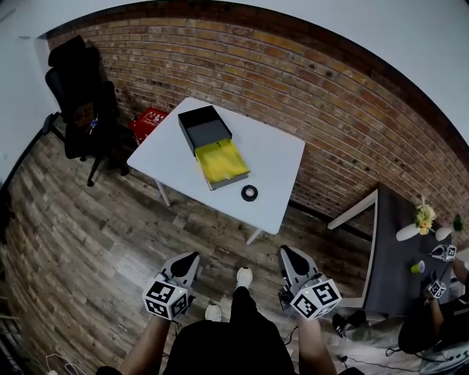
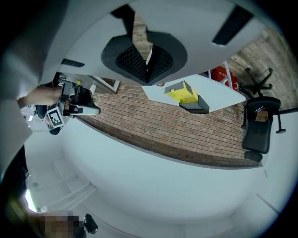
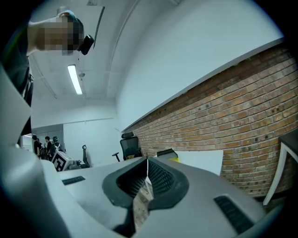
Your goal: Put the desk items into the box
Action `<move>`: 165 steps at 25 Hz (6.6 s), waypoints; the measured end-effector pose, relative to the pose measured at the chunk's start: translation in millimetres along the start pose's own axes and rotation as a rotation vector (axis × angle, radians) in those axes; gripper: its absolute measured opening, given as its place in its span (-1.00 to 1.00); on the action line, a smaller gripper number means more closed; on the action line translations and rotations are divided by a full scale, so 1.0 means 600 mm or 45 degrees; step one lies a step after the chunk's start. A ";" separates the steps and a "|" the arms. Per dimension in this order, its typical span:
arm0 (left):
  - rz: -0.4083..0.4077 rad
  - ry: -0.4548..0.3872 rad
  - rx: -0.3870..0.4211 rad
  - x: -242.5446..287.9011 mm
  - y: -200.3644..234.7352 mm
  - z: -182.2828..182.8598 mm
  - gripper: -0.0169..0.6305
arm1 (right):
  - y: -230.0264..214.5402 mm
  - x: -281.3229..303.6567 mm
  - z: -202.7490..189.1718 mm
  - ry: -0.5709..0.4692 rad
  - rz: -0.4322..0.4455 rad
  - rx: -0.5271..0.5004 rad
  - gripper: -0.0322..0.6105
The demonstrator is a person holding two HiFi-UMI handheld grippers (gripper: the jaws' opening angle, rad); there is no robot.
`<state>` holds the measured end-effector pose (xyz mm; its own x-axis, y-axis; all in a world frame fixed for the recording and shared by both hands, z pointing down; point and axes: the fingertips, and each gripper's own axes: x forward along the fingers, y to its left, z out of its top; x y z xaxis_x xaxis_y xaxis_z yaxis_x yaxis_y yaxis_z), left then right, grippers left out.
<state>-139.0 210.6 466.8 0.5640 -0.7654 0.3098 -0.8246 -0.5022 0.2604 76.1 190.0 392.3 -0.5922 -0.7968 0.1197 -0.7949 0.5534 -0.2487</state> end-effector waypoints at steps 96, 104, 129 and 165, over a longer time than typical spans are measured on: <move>-0.268 0.674 0.301 0.650 0.097 -0.121 0.06 | -0.376 0.365 -0.150 0.538 -0.008 0.047 -0.83; -0.267 0.712 0.380 0.671 0.090 -0.141 0.18 | -0.390 0.352 -0.152 0.546 -0.054 0.066 -0.83; -0.225 0.691 0.369 0.675 0.100 -0.133 0.11 | -0.393 0.349 -0.154 0.554 -0.045 0.066 -0.83; 0.017 0.374 0.281 0.603 0.296 0.096 0.10 | -0.274 0.558 -0.106 0.444 0.233 -0.026 -0.83</move>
<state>-83.7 -178.6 572.7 0.5152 -0.6404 0.5696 -0.8035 -0.5922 0.0608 0.1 -152.5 534.7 -0.7309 -0.5562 0.3956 -0.6724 0.6863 -0.2774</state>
